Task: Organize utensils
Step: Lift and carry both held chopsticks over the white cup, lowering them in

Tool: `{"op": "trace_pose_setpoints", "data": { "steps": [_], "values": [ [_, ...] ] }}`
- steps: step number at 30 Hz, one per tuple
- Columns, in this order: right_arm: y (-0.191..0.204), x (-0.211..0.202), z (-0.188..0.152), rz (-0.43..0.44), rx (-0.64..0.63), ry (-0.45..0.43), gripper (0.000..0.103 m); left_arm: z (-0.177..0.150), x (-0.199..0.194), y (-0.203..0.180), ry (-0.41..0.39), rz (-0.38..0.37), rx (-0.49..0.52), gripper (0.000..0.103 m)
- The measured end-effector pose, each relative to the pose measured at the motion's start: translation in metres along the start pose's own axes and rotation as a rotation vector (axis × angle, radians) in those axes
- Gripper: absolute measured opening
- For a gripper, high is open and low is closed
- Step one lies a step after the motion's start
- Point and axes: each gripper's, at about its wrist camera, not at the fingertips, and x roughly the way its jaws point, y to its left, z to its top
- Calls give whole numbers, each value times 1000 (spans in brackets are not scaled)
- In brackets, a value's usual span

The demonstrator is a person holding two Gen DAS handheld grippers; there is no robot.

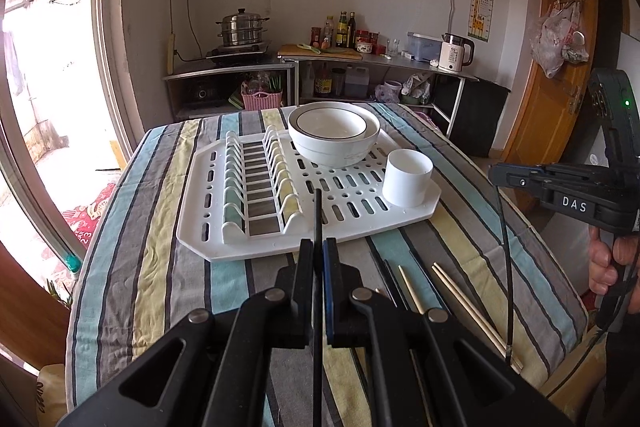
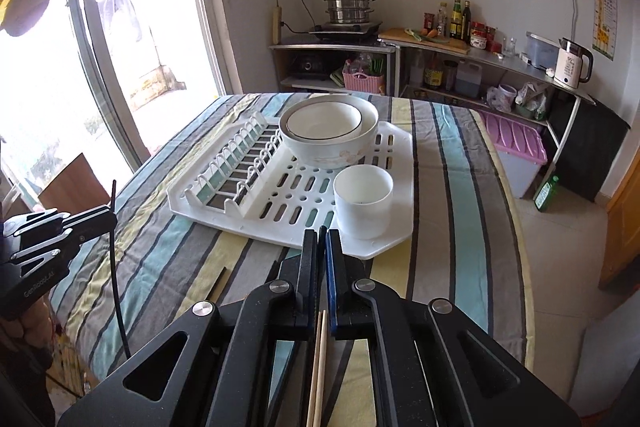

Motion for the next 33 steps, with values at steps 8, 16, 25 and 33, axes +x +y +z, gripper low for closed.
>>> {"op": "trace_pose_setpoints", "data": {
  "steps": [8, 16, 25, 33],
  "values": [
    [1, -44, -2, 20, -12, -84, 3, 13, -24, -11, -49, -16, 16, 5],
    [-1, -70, 9, 11, -16, -161, 3, 32, -32, -21, -86, -46, 32, 5],
    [-16, -66, 44, -12, 5, -202, 3, 74, -21, -34, -114, -101, 34, 5],
    [-30, -64, 80, -21, 19, -243, 2, 123, -2, -49, -128, -139, 40, 5]
  ]
}}
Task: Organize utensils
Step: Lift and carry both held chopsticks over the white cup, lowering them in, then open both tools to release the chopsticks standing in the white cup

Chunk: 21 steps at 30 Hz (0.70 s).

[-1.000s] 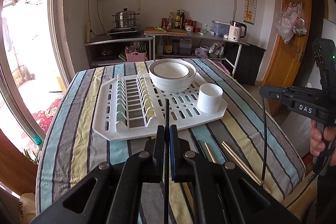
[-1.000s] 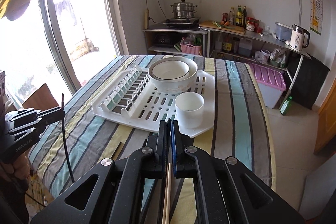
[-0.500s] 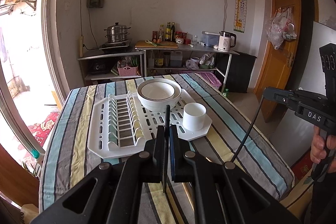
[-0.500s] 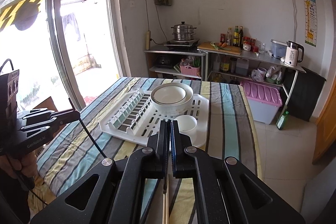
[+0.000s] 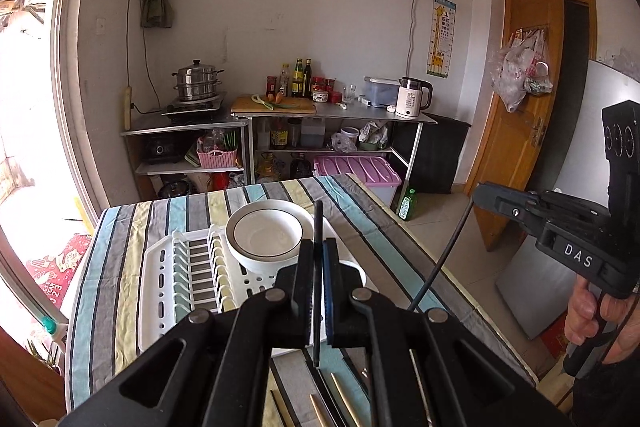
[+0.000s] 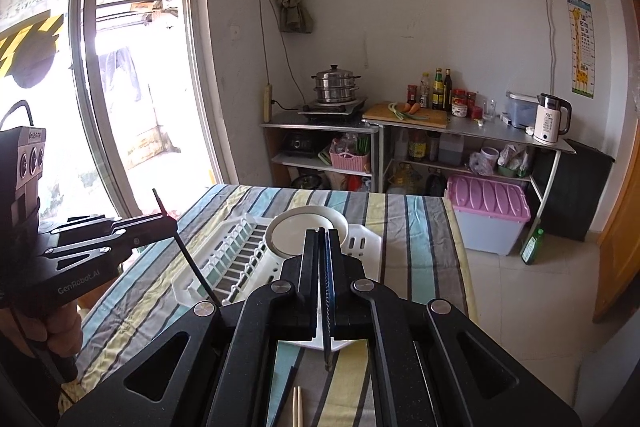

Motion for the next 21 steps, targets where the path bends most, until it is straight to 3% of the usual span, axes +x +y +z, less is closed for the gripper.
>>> {"op": "trace_pose_setpoints", "data": {
  "steps": [13, 21],
  "values": [
    [-25, 24, 40, 14, 53, -52, 2, 51, 47, -6, -25, -56, -43, 5],
    [-33, 52, 38, 39, 84, -31, 2, 53, 84, 2, -9, -82, -95, 5]
  ]
}}
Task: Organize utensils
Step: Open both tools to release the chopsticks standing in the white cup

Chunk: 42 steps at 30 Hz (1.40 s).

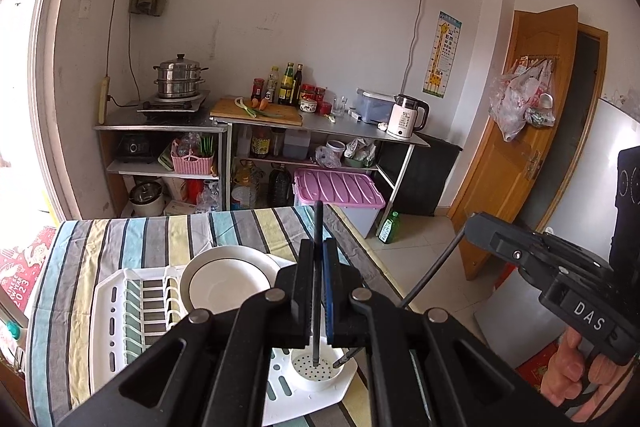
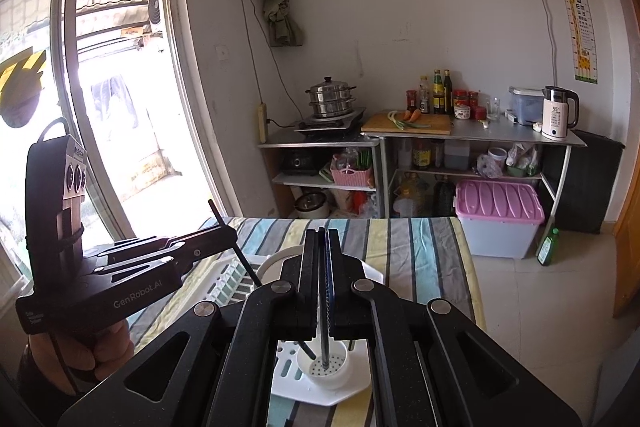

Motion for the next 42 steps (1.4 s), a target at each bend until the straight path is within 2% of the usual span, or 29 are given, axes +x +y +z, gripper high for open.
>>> {"op": "trace_pose_setpoints", "data": {
  "steps": [6, 14, 20, 24, 28, 33, 35, 37, 39, 42],
  "values": [
    [-9, 25, -16, 23, 45, 42, 2, -12, 31, 14, 47, -9, -56, 5],
    [-25, 50, -31, 26, 90, 88, 2, -26, 50, 29, 88, -6, -111, 5],
    [-46, 46, -33, -31, 105, 85, 2, -33, 49, 44, 88, 7, -135, 5],
    [-65, 52, -42, -59, 133, 123, 0, -39, 47, 55, 94, 30, -145, 6],
    [-71, 63, -54, -67, 134, 167, 0, -45, 49, 60, 96, 56, -144, 7],
    [-75, 61, -57, -63, 147, 172, 0, -49, 46, 58, 88, 70, -114, 8],
    [-73, 58, -57, -66, 137, 168, 0, -50, 44, 58, 84, 74, -104, 9],
    [-70, 53, -57, -67, 123, 162, 2, -52, 41, 59, 78, 85, -102, 23],
    [-65, 47, -60, -59, 113, 156, 10, -56, 36, 60, 66, 88, -104, 29],
    [-56, 33, -65, -48, 88, 141, 13, -62, 26, 59, 54, 98, -92, 29]
  ]
}}
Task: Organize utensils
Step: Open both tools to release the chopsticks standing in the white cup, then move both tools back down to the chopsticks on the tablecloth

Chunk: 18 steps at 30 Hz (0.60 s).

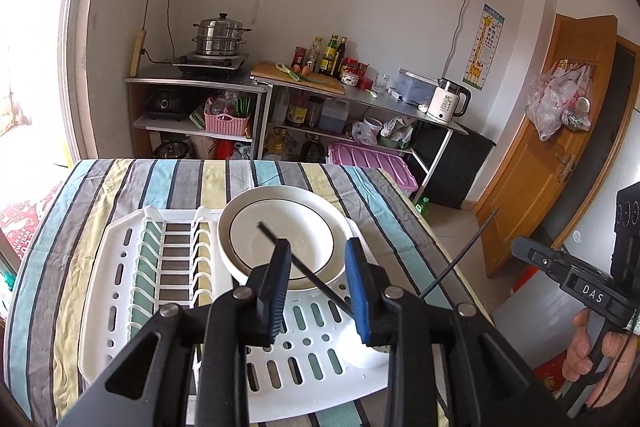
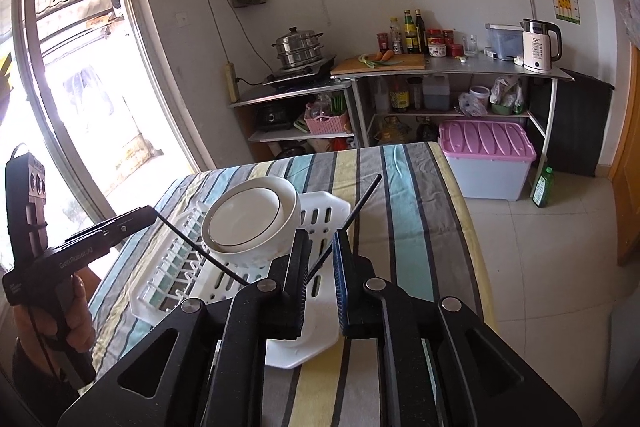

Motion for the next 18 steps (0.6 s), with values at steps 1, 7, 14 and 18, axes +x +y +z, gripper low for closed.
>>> {"op": "trace_pose_setpoints", "data": {
  "steps": [1, 7, 14, 18],
  "values": [
    [3, -5, -4, 3, -9, -6, 13, -2, -4, -1, -5, 8, 5, 29],
    [21, -35, -33, 56, -47, -26, 14, -29, -39, -10, -41, 34, 57, 29],
    [40, -64, -78, 85, -90, -21, 14, -80, -85, -20, -63, 39, 125, 29],
    [50, -78, -104, 88, -117, -17, 14, -110, -105, -17, -60, 54, 129, 29]
  ]
}}
